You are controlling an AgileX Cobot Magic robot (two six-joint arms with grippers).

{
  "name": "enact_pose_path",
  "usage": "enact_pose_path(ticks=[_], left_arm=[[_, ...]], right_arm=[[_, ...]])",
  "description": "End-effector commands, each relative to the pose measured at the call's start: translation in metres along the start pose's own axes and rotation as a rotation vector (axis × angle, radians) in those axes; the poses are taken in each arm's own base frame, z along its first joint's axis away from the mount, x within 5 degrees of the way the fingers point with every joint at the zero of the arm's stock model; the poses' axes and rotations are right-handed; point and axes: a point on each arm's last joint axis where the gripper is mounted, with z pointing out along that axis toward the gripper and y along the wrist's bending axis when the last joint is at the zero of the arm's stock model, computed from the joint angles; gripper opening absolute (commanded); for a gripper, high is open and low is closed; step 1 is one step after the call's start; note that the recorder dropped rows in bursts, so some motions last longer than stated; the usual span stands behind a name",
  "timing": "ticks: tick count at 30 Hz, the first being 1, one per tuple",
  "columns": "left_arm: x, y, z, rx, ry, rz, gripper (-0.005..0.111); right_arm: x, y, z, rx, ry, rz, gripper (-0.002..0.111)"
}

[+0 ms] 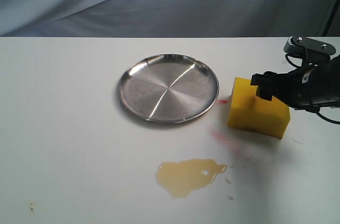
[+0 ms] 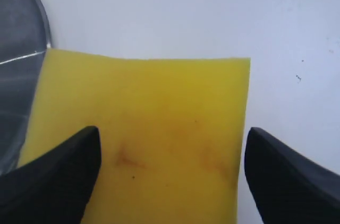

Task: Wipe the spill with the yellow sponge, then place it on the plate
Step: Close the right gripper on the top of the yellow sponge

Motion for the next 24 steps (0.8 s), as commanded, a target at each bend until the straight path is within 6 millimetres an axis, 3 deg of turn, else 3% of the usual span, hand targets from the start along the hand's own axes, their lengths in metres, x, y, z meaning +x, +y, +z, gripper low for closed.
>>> enact_pose_path(ticks=[1, 15, 18, 22, 24], left_arm=[[0.001, 0.0, 0.0001, 0.001, -0.001, 0.0, 0.001], [0.001, 0.0, 0.0001, 0.001, -0.001, -0.002, 0.001], [0.001, 0.0, 0.0001, 0.001, -0.001, -0.002, 0.001], [0.001, 0.0, 0.0001, 0.001, -0.001, 0.0, 0.001], [0.001, 0.0, 0.0001, 0.001, -0.001, 0.0, 0.001]], right_arm=[[0.0003, -0.0083, 0.0056, 0.013, -0.002, 0.023, 0.069], [-0.0009, -0.0088, 0.0062, 0.01, -0.013, 0.025, 0.06], [-0.0002, -0.0091, 0.0062, 0.014, -0.006, 0.013, 0.061], [-0.0001, -0.0086, 0.0062, 0.013, -0.007, 0.005, 0.072], [-0.0001, -0.0086, 0.0062, 0.013, -0.007, 0.005, 0.07]])
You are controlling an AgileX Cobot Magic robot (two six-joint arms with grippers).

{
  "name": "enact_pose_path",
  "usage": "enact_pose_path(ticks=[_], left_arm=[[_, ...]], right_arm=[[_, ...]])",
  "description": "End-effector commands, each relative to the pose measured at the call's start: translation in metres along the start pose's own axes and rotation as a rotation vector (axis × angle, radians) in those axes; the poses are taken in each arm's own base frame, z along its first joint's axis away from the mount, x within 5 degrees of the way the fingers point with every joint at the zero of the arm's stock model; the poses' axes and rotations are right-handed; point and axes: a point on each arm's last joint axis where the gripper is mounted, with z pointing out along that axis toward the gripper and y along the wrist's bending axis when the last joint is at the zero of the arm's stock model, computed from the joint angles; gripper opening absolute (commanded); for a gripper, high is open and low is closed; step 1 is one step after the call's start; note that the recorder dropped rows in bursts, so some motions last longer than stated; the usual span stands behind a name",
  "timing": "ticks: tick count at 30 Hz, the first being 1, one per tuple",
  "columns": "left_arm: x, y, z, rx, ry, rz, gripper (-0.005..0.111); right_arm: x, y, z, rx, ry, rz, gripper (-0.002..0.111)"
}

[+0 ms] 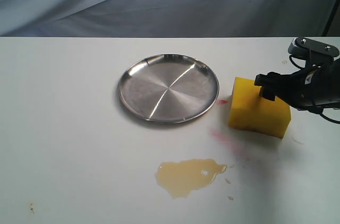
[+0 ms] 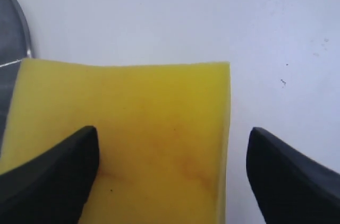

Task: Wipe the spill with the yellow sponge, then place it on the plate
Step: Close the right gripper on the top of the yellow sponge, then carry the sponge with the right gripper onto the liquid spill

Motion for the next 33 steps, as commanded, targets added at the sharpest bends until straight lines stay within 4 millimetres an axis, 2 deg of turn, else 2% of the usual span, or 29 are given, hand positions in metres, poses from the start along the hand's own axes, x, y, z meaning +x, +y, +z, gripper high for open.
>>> enact_pose_path(ticks=[1, 4, 7, 9, 18, 23, 29, 33], left_arm=[[0.001, 0.0, 0.0, 0.001, -0.001, 0.0, 0.001], [0.001, 0.0, 0.0, 0.001, -0.001, 0.0, 0.001], [0.001, 0.0, 0.0, 0.001, -0.001, -0.002, 0.001], [0.001, 0.0, 0.0, 0.001, -0.001, -0.002, 0.001], [0.001, 0.0, 0.0, 0.001, -0.001, 0.0, 0.001], [0.001, 0.0, 0.0, 0.001, -0.001, 0.0, 0.001], [0.001, 0.0, 0.0, 0.001, -0.001, -0.002, 0.001], [0.001, 0.0, 0.0, 0.001, -0.001, -0.002, 0.001]], right_arm=[[0.002, 0.0, 0.001, 0.001, 0.003, -0.012, 0.07], [0.011, -0.004, 0.014, 0.02, 0.051, -0.01, 0.067], [0.011, -0.004, 0.016, 0.021, 0.052, -0.007, 0.064], [0.011, -0.004, 0.016, 0.02, 0.051, -0.007, 0.057], [0.011, -0.004, 0.015, 0.018, 0.046, -0.007, 0.002], [0.007, 0.011, 0.001, -0.019, 0.012, -0.032, 0.0], [0.003, 0.036, -0.031, -0.081, -0.03, -0.096, 0.0], [0.008, 0.053, -0.053, -0.111, -0.014, -0.157, 0.0]])
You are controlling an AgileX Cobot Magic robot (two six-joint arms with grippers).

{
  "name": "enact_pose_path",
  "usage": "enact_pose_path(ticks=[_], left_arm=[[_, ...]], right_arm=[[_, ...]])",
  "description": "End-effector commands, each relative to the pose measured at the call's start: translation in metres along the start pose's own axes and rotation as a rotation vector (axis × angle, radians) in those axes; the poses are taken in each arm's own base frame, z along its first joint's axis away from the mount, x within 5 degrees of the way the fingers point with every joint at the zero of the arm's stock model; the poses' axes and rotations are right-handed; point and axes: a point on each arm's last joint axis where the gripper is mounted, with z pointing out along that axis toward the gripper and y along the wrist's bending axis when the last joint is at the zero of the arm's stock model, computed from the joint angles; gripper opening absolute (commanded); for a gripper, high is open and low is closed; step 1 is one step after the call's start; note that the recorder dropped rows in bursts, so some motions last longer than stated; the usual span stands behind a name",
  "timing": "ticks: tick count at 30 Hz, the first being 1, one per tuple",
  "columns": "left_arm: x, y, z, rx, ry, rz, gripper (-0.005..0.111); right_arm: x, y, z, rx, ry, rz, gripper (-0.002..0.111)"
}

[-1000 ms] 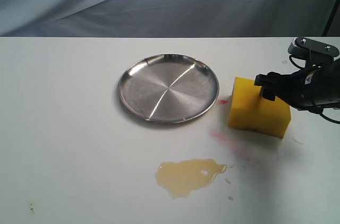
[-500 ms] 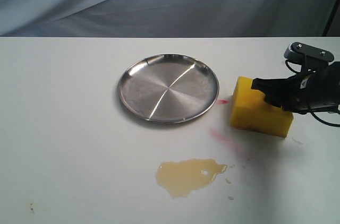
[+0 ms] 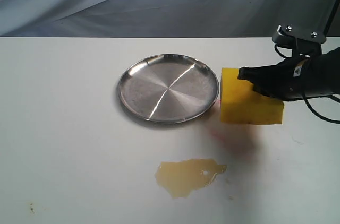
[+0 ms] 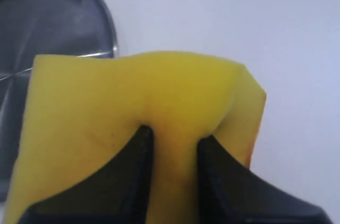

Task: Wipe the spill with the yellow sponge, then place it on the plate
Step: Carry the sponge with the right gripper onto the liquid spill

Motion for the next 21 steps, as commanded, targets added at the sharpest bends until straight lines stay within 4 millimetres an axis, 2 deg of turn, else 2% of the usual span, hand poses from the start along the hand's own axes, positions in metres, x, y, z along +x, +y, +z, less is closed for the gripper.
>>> enact_pose_path(ticks=[1, 5, 14, 21], left_arm=[[0.001, 0.0, 0.0, 0.001, -0.001, -0.002, 0.001], [0.001, 0.0, 0.0, 0.001, -0.001, 0.002, 0.001], [0.001, 0.0, 0.0, 0.001, -0.001, 0.002, 0.001], [0.001, 0.0, 0.0, 0.001, -0.001, -0.001, 0.001]], right_arm=[[0.005, 0.019, -0.022, -0.029, 0.028, -0.084, 0.0], [0.018, 0.038, -0.033, -0.055, 0.095, -0.153, 0.0], [0.052, 0.09, -0.043, -0.185, 0.159, -0.341, 0.0], [0.087, 0.119, -0.033, -0.246, 0.217, -0.435, 0.0]])
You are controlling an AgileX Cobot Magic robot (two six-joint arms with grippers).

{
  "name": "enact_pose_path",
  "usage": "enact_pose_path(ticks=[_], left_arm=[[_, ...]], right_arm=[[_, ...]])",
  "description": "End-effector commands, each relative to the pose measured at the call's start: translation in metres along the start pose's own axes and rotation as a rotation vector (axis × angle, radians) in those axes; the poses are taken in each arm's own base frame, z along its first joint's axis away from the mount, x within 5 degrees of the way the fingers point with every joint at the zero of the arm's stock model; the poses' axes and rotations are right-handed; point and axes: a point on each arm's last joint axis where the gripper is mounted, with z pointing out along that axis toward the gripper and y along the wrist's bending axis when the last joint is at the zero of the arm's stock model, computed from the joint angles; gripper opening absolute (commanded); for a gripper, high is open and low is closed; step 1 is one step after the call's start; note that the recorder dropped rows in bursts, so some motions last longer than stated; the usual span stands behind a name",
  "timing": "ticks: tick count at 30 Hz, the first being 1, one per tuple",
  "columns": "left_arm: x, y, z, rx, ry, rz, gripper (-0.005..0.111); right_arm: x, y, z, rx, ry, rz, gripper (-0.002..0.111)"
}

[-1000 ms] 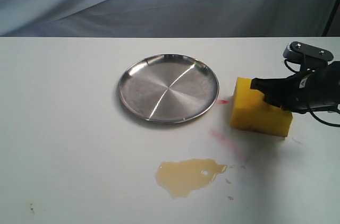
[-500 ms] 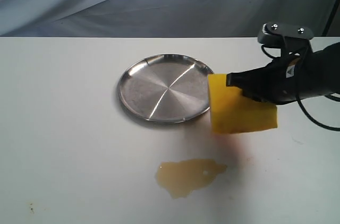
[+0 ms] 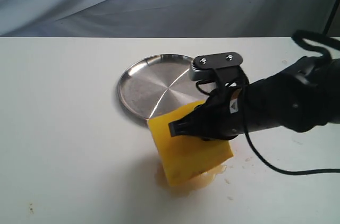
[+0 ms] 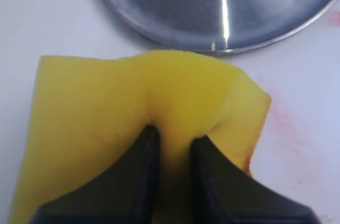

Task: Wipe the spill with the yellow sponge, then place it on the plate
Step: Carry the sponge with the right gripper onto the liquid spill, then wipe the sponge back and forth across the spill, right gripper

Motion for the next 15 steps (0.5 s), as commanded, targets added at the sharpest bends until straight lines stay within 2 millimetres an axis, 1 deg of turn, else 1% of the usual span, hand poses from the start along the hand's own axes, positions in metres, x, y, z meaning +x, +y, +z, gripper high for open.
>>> enact_pose_path(ticks=[1, 3, 8, 15], left_arm=[[0.001, 0.0, 0.0, 0.001, -0.001, -0.001, 0.001], [0.001, 0.0, 0.0, 0.001, -0.001, -0.001, 0.001], [0.001, 0.0, 0.0, 0.001, -0.001, 0.001, 0.001], [0.001, 0.0, 0.0, 0.001, -0.001, 0.001, 0.001]], right_arm=[[0.014, 0.019, 0.015, -0.032, 0.038, -0.051, 0.0], [0.019, 0.025, 0.021, -0.041, 0.053, -0.066, 0.0], [0.026, 0.033, 0.034, -0.054, 0.069, -0.076, 0.0], [0.033, 0.03, 0.046, -0.037, 0.107, -0.079, 0.0]])
